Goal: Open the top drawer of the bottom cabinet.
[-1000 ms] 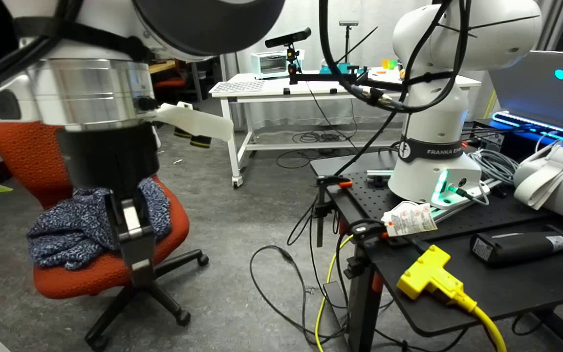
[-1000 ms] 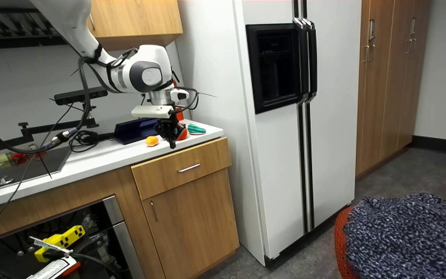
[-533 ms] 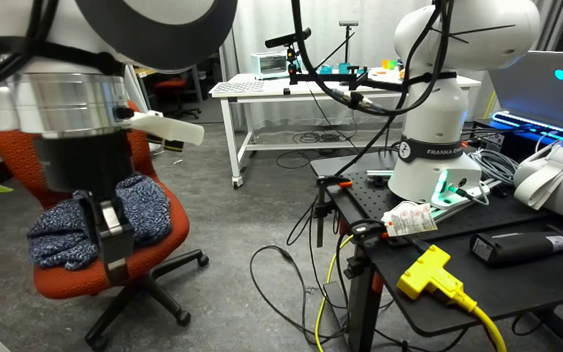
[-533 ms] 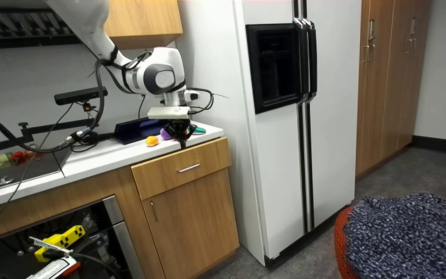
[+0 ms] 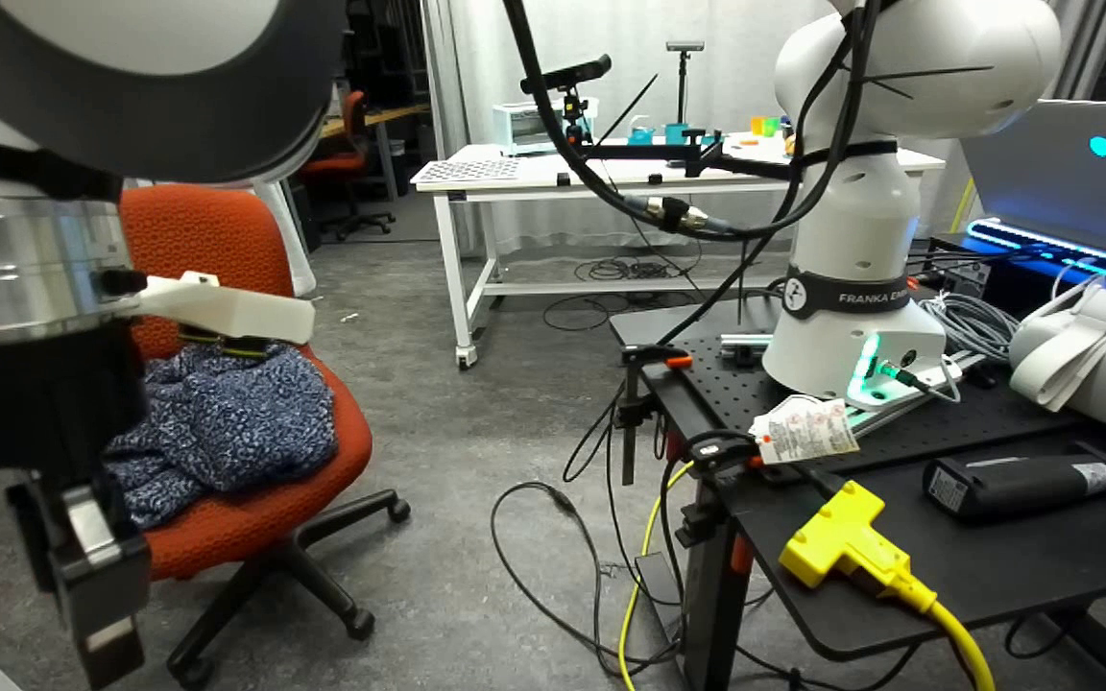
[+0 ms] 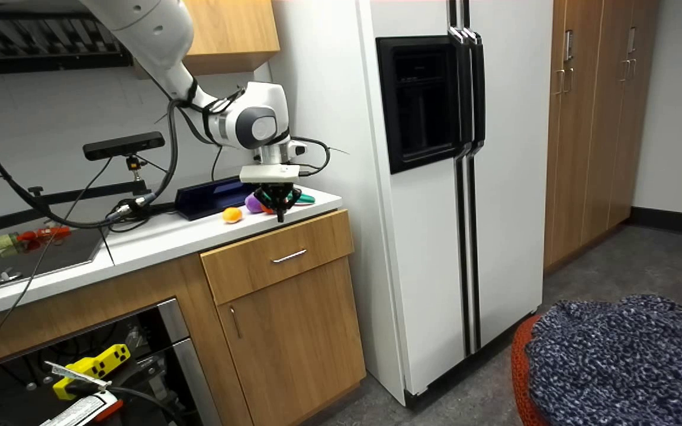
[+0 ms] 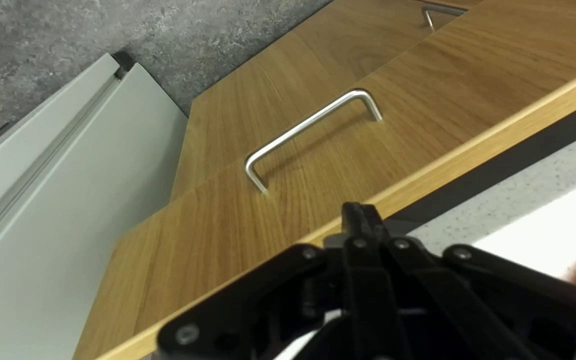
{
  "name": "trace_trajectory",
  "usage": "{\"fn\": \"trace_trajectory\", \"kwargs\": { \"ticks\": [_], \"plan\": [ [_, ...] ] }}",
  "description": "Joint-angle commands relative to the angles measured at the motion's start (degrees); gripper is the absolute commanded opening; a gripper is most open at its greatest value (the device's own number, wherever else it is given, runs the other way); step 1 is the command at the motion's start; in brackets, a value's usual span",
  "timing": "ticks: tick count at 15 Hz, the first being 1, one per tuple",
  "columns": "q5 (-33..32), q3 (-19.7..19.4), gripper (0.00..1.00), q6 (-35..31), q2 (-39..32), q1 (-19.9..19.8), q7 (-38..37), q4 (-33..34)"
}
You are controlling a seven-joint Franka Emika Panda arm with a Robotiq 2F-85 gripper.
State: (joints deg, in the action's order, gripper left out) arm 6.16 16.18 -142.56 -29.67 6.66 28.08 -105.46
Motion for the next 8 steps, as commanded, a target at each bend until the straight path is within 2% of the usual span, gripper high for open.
{"fn": "trace_trajectory", "kwargs": {
  "ticks": [1,8],
  "plan": [
    [0.21,1.9,0.0,4.68,-6.09,-1.31,3.81,8.11],
    [-0.73,2.02,0.0,12.16,-13.12,-0.23,5.35,18.72]
  ]
}}
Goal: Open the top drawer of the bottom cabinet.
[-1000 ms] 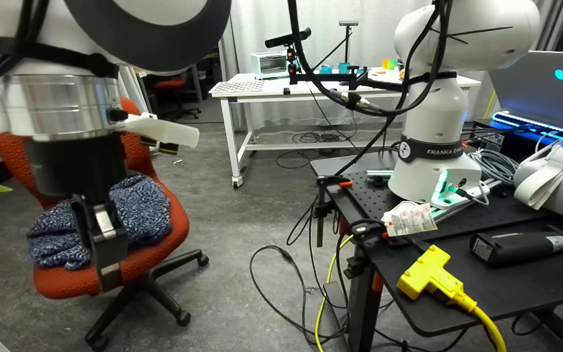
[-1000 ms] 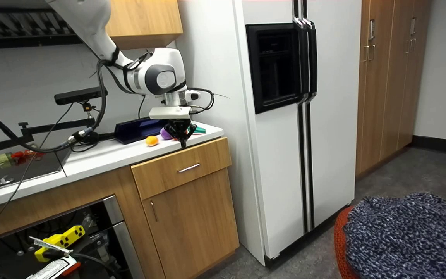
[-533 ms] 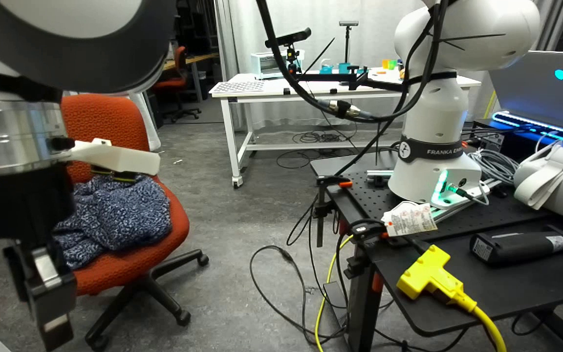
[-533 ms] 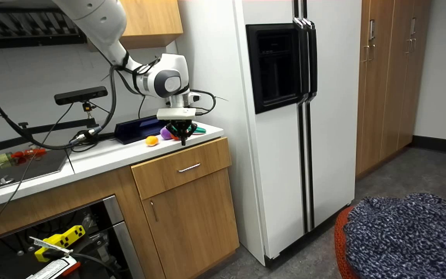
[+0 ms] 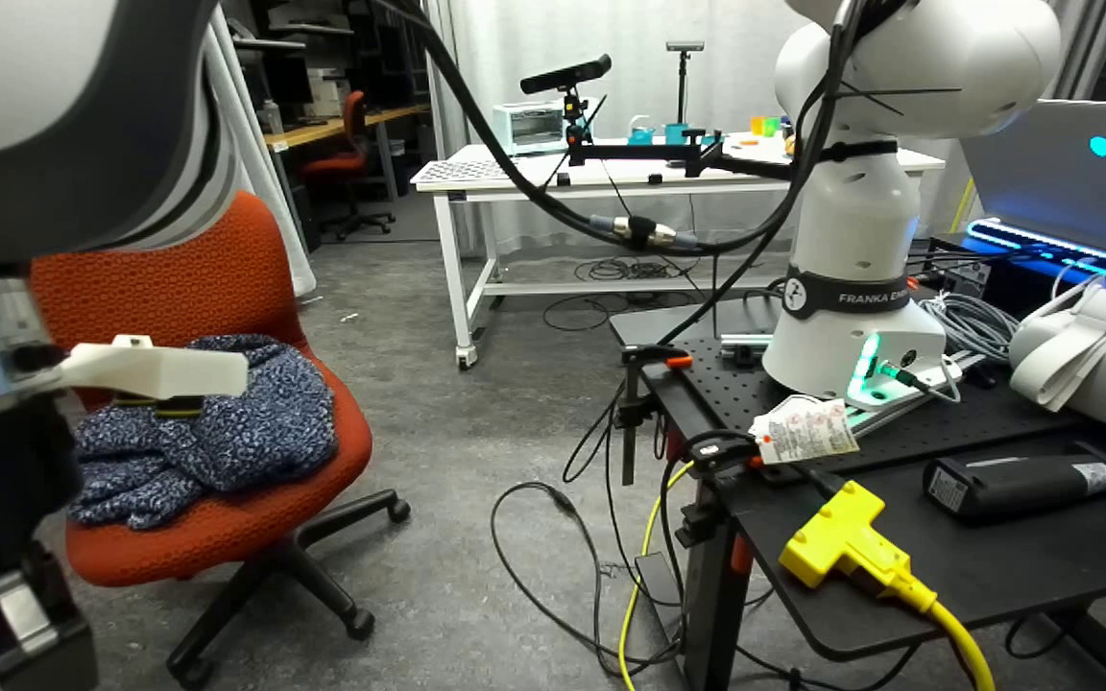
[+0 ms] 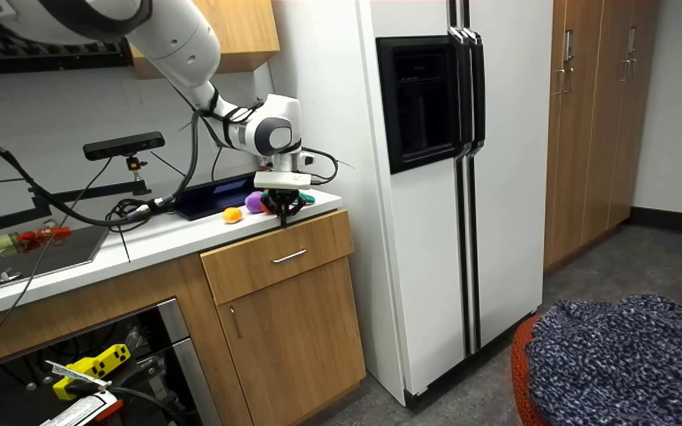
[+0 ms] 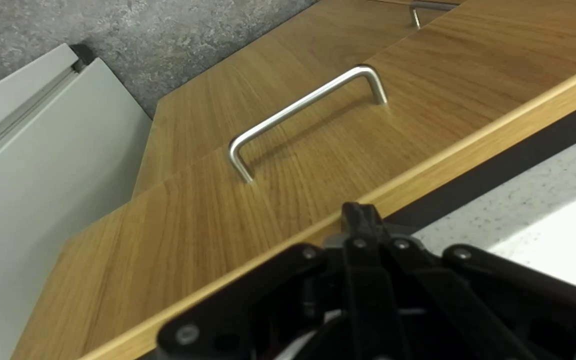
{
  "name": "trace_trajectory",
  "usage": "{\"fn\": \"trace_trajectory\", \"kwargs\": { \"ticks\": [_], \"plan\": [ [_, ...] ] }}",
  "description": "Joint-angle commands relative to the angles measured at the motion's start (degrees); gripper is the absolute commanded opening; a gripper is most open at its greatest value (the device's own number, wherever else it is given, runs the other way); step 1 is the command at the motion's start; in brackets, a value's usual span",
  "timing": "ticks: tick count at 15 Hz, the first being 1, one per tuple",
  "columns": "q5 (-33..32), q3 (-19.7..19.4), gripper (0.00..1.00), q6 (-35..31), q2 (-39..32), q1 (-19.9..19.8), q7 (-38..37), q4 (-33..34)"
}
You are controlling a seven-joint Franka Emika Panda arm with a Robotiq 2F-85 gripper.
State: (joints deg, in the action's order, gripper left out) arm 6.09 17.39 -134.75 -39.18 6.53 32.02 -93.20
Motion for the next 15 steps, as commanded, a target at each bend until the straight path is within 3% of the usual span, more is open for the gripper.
{"fn": "trace_trajectory", "kwargs": {
  "ticks": [1,8,15],
  "plan": [
    [-0.59,0.85,0.0,5.26,-4.32,0.0,1.51,7.8],
    [0.43,0.85,0.0,8.0,-8.01,-0.34,1.54,13.21],
    [2.09,-0.97,0.0,5.67,-5.56,-2.69,-1.42,7.68]
  ]
}}
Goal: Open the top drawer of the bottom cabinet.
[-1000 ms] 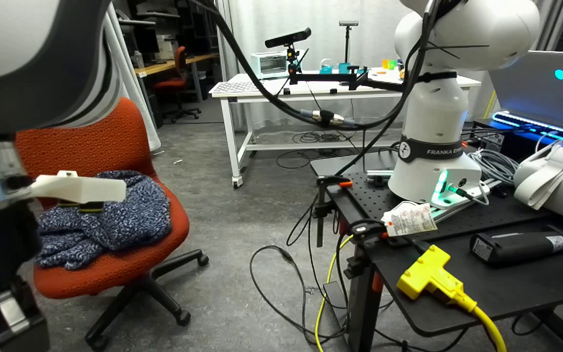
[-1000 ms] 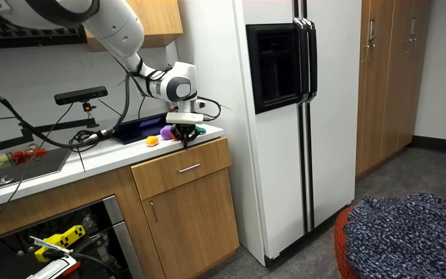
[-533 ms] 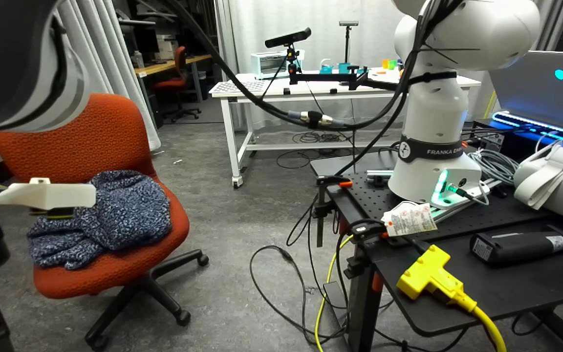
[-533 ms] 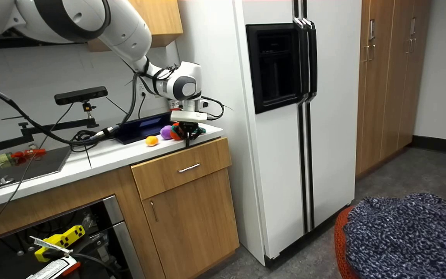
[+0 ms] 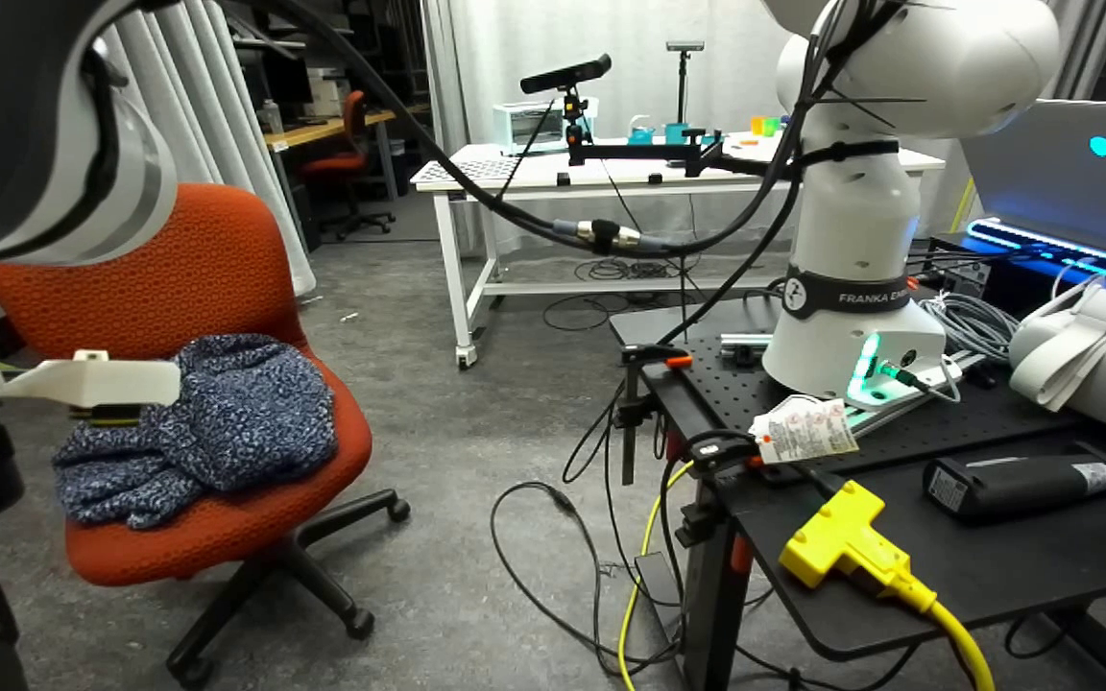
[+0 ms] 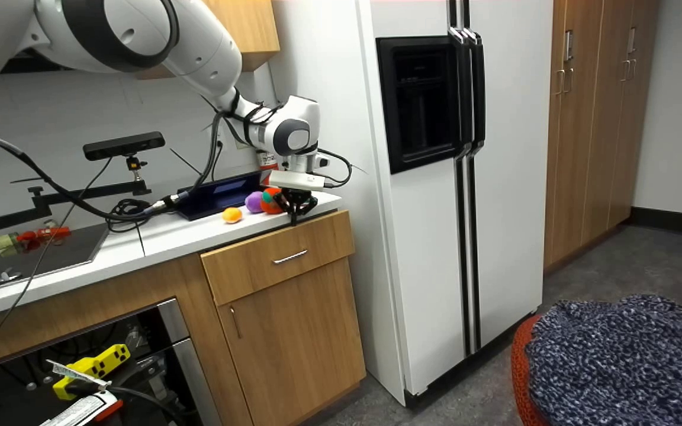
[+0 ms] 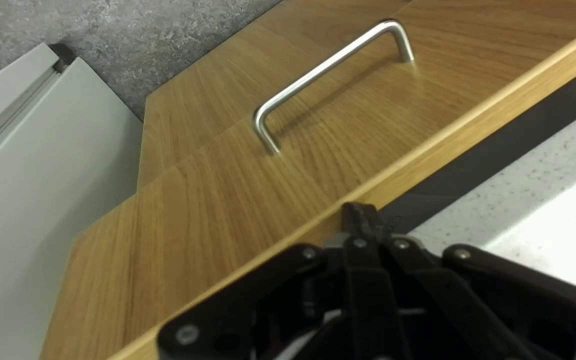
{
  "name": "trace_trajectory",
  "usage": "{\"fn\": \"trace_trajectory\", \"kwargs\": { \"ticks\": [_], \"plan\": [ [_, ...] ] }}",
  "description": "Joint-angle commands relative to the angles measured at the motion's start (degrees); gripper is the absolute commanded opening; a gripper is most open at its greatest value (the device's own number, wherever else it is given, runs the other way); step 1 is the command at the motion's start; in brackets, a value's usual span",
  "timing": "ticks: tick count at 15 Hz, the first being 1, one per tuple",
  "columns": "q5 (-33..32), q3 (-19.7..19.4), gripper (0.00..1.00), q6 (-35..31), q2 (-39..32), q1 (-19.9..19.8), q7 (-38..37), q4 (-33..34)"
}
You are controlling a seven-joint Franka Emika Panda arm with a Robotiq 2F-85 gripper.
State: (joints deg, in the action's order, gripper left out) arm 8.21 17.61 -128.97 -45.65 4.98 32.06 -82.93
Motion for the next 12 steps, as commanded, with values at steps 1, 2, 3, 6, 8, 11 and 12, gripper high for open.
{"fn": "trace_trajectory", "kwargs": {
  "ticks": [1,2,3,6,8,11,12],
  "plan": [
    [-0.14,-1.62,0.0,-0.2,1.61,-1.33,-2.43,-3.69],
    [-0.31,-2.16,0.0,-0.52,2.72,-1.63,-3.66,-5.42],
    [-0.11,-2.4,0.0,-0.77,3.52,-2.02,-4.41,-6.62],
    [-0.06,-3.03,0.0,-1.18,5.71,-2.52,-6.23,-9.32],
    [-0.66,-3.58,0.0,-0.77,6.55,-2.18,-6.77,-9.69],
    [-1.38,-4.12,0.0,-0.44,7.5,-1.6,-7.14,-9.96],
    [-1.73,-4.11,0.0,-0.3,7.63,-1.4,-7.11,-9.88]
  ]
}}
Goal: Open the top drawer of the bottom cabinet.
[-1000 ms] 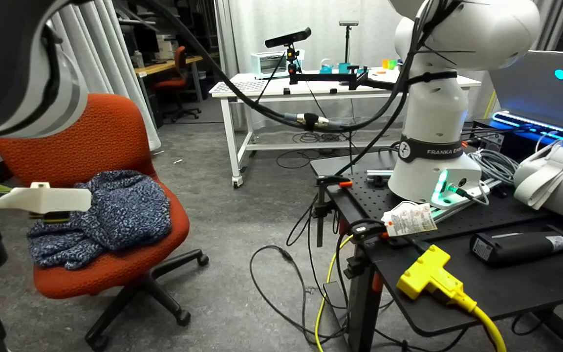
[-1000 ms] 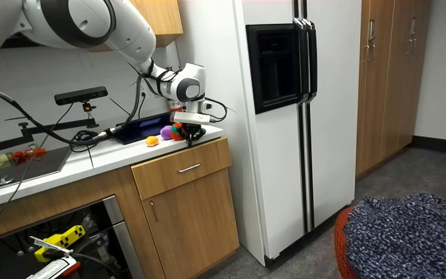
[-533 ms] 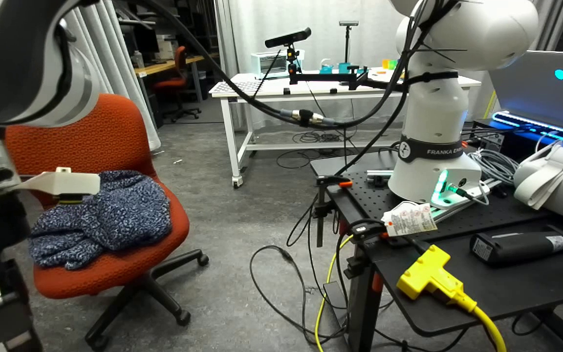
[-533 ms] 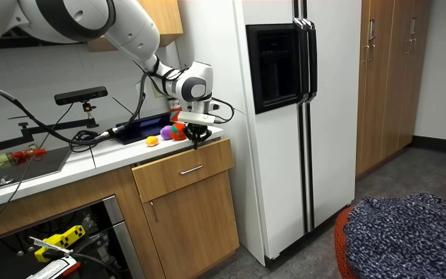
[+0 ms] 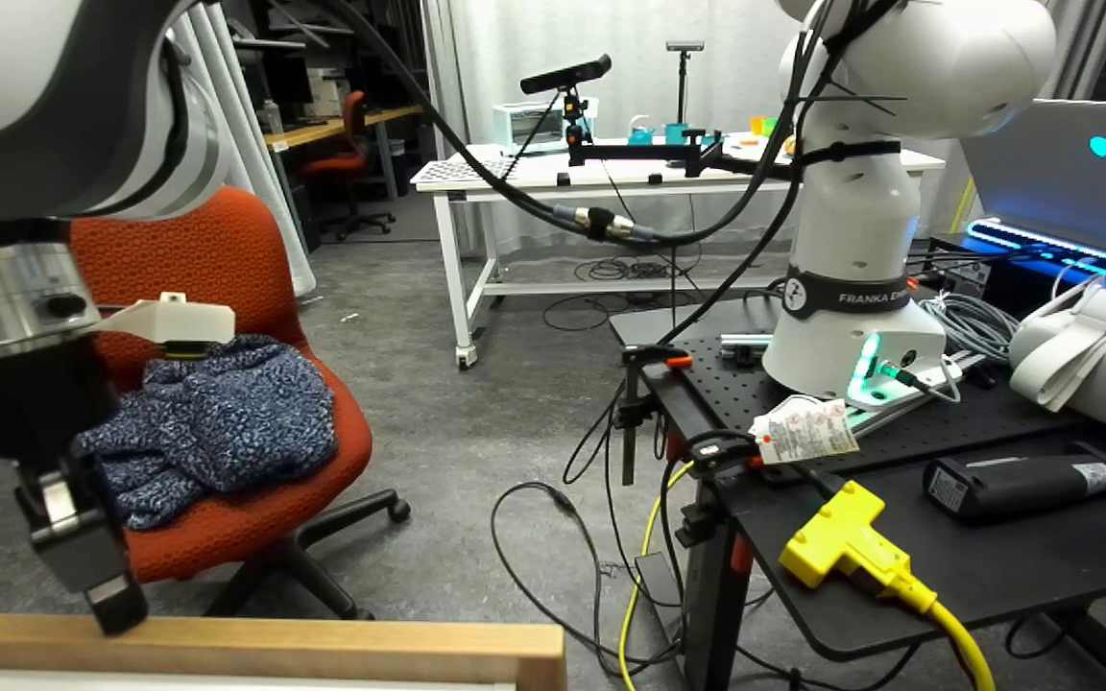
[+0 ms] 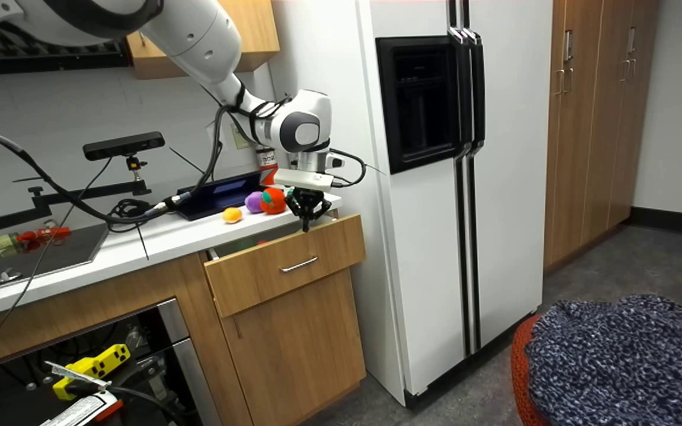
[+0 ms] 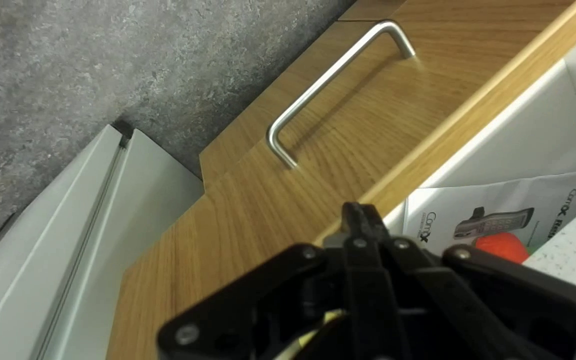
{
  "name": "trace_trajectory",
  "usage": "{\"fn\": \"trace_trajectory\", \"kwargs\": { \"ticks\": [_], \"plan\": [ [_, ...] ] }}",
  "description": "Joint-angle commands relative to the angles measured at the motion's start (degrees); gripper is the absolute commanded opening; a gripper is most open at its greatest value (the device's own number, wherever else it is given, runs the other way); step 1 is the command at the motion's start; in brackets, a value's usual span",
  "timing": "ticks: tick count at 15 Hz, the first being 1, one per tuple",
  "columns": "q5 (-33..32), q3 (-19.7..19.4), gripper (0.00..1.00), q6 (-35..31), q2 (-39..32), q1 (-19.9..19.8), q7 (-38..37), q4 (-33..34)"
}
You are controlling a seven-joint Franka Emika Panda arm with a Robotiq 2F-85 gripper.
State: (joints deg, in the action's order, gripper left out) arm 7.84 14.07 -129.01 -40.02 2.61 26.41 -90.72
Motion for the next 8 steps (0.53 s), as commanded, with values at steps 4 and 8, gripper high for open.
{"fn": "trace_trajectory", "kwargs": {
  "ticks": [4,8],
  "plan": [
    [-2.91,-0.21,0.0,0.58,1.79,2.46,-1.17,-0.58],
    [-3.35,0.28,0.0,0.8,1.58,3.58,-0.59,0.29]
  ]
}}
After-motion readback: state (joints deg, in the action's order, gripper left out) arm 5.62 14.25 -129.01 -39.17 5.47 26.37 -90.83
